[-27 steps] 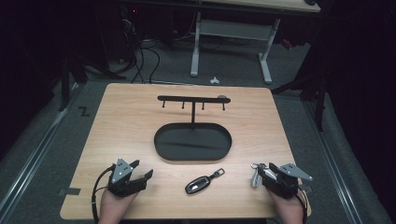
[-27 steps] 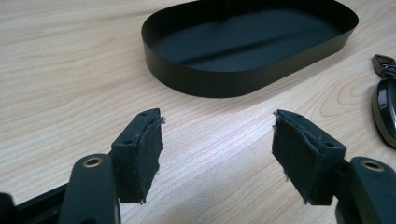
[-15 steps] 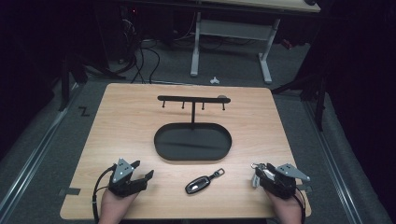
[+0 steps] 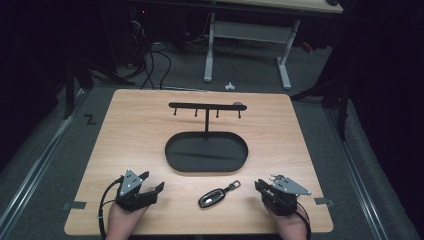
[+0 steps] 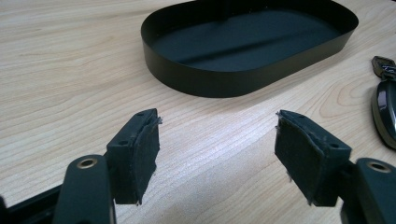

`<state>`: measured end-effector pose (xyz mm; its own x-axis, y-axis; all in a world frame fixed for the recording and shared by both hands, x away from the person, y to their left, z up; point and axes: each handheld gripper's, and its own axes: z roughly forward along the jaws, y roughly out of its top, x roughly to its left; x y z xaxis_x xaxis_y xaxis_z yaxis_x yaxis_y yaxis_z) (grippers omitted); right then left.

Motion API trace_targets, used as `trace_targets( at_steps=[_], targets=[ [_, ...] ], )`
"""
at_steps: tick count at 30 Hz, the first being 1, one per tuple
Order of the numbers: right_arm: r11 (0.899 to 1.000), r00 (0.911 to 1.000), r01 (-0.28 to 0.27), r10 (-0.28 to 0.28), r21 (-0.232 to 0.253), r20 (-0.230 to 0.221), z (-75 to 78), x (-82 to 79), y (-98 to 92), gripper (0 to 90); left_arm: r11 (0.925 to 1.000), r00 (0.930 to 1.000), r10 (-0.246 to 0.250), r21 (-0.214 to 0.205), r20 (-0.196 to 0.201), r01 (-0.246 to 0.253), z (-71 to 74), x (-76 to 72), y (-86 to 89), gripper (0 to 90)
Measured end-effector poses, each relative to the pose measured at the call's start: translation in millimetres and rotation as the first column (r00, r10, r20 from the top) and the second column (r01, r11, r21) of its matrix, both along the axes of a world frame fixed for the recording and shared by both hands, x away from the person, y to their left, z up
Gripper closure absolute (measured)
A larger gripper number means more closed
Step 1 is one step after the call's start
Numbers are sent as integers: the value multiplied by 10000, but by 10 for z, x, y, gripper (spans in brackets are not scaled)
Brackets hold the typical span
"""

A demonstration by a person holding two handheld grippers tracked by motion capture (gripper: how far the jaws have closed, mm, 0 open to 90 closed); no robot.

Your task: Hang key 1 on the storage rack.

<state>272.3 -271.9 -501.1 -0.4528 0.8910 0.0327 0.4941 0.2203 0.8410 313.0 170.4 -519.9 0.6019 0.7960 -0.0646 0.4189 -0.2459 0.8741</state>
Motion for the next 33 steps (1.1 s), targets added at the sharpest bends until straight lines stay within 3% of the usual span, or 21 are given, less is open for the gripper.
trace_targets(
  at_steps=[3,7,11,14,17,21,24,30,33],
  targets=[
    [9983,9980,-583,584,43,-222,2,-3,145,887,10000,10000,-27,-32,-11,27,5,-6,0,309],
    [9917,9916,-1267,1261,-226,-286,-16,-23,336,900,10000,10000,-43,4,28,43,7,-10,-2,308],
    [9784,9770,-2039,2011,-354,-704,-55,7,550,900,10000,10000,-63,38,31,63,0,-2,-3,308],
    [9704,9690,-2401,2380,-244,-664,-63,13,736,900,10000,10000,-74,17,43,74,1,-6,0,309],
    [9572,9585,-2821,2783,-647,-618,-92,16,941,900,9999,9999,-133,40,51,133,-4,-8,-7,310],
    [9503,9497,-3092,3066,-361,-645,-106,38,1103,900,9998,9998,-185,17,21,185,-8,-8,-11,310],
    [9418,9435,-3299,3267,-645,-556,-133,13,1217,900,9998,9998,-213,36,-2,213,-14,-14,-16,312],
    [9376,9419,-3341,3285,-964,-696,-201,7,1273,900,9995,9995,-302,67,-16,302,-19,-34,-42,313],
    [9366,9401,-3385,3324,-905,-753,-216,10,1276,900,9991,9991,-413,136,-25,414,-23,-36,-64,314]
  ],
)
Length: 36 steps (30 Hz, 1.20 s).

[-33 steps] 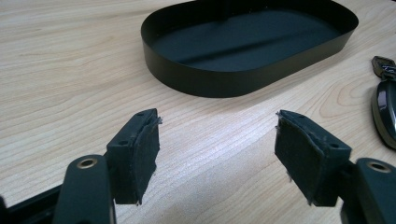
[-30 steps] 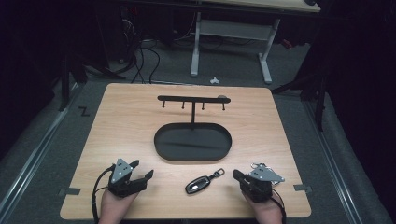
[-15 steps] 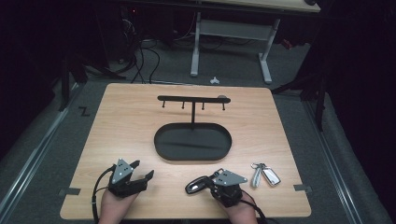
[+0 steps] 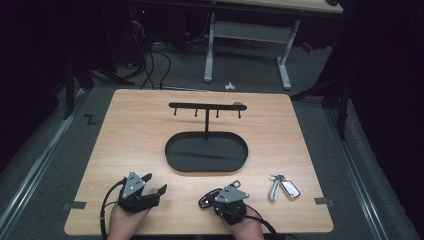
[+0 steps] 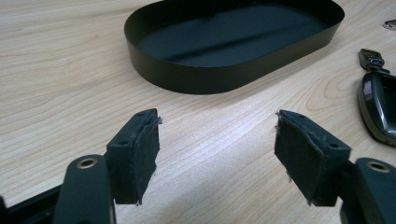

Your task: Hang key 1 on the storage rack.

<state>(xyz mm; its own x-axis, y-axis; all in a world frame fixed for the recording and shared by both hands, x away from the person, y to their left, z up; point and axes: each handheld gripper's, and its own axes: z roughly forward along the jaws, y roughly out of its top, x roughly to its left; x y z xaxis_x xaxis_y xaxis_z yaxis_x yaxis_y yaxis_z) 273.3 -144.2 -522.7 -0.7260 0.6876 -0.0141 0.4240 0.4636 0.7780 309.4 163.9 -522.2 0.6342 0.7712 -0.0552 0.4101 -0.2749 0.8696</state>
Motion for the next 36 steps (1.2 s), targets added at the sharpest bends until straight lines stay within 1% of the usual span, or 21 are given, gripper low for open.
trace_targets(
  at_steps=[3,6,8,13,17,19,20,21,24,28,29,30,36],
  targets=[
    [10000,10000,-5,5,18,-55,-2,-8,-7,900,10000,10000,-29,7,-9,29,-4,2,-8,314],
    [10000,10000,-48,48,-76,-41,-1,-37,-37,900,10000,10000,-58,11,38,58,4,-5,1,314],
    [10000,10000,-40,40,-86,-46,1,-53,-52,900,10000,10000,-30,-78,18,30,2,0,7,315],
    [9995,10000,-46,46,-311,0,8,-120,-113,900,9999,10000,-42,-132,7,42,6,12,-9,315],
    [9993,10000,-3,2,-375,-23,11,-152,-171,900,9998,9999,-84,-189,55,85,15,18,-41,315],
    [9990,9999,118,-119,-425,-5,15,-177,-232,900,9996,9998,-205,-183,61,206,18,38,-87,315],
    [9990,9999,118,-119,-425,-5,15,-177,-232,900,9996,9998,-205,-183,61,206,18,38,-87,315],
    [9986,9997,248,-249,-463,-10,16,-188,-280,900,9995,9997,-237,-193,63,238,17,56,-117,315],
    [9979,9991,413,-417,-496,-69,19,-197,-347,900,9994,9994,-311,-158,124,313,24,87,-172,314],
    [9963,9976,678,-684,-520,-98,24,-206,-444,900,9991,9994,-329,-269,141,332,28,130,-218,314],
    [9963,9976,678,-684,-520,-98,24,-206,-444,900,9991,9994,-329,-269,141,332,28,130,-218,313],
    [9948,9961,871,-879,-531,-117,28,-202,-501,900,9989,9991,-392,-250,152,396,31,146,-243,313],
    [9900,9913,1302,-1311,-545,-127,34,-185,-647,900,9984,9986,-505,-230,179,509,35,163,-287,313]
  ],
)
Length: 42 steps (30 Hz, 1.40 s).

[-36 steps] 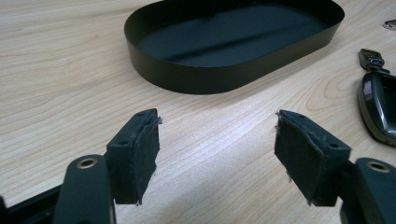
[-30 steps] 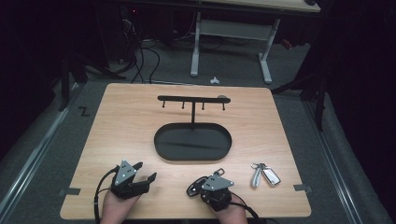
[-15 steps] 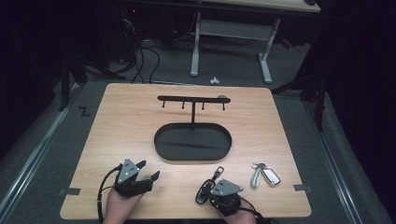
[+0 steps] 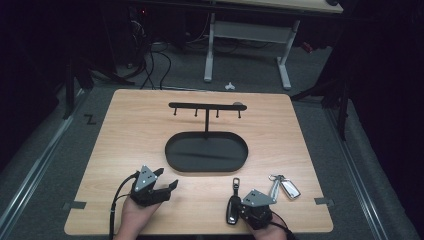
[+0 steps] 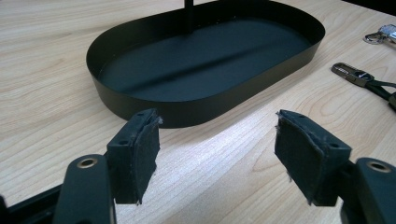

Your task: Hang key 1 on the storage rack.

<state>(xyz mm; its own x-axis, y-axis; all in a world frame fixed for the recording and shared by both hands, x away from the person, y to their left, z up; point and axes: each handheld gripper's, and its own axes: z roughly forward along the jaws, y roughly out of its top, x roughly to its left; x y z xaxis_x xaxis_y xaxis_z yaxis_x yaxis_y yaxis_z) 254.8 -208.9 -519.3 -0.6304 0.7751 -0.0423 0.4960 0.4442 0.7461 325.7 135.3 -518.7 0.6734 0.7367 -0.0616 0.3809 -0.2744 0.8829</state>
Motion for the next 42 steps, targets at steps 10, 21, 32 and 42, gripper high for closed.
trace_targets(
  at_steps=[10,21,32,42],
  targets=[
    [9987,9992,397,-393,335,-101,58,-127,-78,900,9998,9999,111,-143,100,-110,14,55,-68,301],
    [9997,9989,250,-248,38,-396,25,-250,-48,900,9997,9999,-91,-219,71,92,19,139,-177,300],
    [9945,9940,1020,-1028,-237,-363,31,-131,-313,900,9998,9999,-163,-139,34,163,13,121,-155,300],
    [9895,9891,1445,-1444,34,-288,109,-151,-467,900,9997,9999,-113,-204,17,113,14,122,-143,301]
  ],
)
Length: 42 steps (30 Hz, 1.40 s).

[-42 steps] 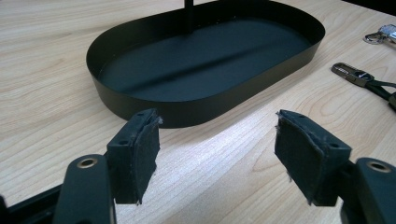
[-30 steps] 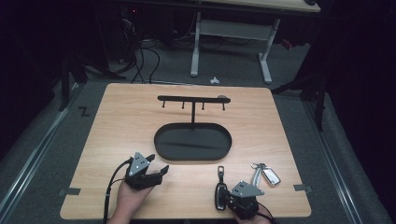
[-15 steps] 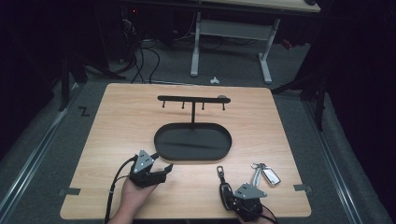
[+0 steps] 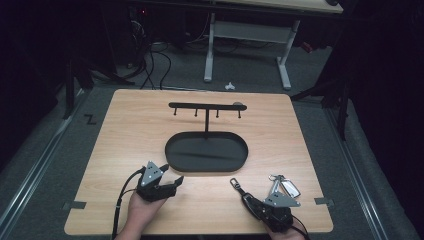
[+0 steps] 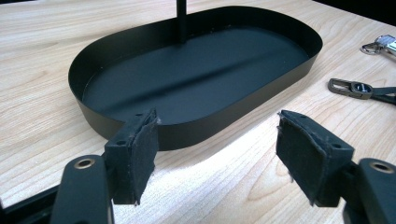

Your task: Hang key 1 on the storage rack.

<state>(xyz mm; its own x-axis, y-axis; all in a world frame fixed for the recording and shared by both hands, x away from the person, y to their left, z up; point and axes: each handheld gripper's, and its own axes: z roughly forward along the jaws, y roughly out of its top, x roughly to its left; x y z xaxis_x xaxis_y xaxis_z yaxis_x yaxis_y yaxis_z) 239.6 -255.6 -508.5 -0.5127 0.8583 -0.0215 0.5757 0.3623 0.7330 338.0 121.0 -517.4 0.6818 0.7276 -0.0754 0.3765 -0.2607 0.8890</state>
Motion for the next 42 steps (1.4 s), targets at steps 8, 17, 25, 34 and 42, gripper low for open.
trace_targets(
  at_steps=[8,17,25,34,42],
  targets=[
    [9999,9994,123,-124,-40,-310,-57,-9,-32,900,10000,10000,-36,-32,10,36,5,12,-7,301],
    [9994,9991,352,-352,12,-236,-54,95,-118,900,10000,10000,-22,57,-33,22,3,-24,53,302],
    [9996,9996,187,-191,194,202,47,132,-118,870,10000,10000,-62,-34,-19,62,22,-84,112,308],
    [9993,9996,46,-56,362,276,109,270,-71,819,9997,9997,-213,155,137,211,333,-278,138,276],
    [9989,9990,-424,420,223,180,113,379,51,751,9964,9988,498,680,32,-499,307,-414,417,263]
  ],
)
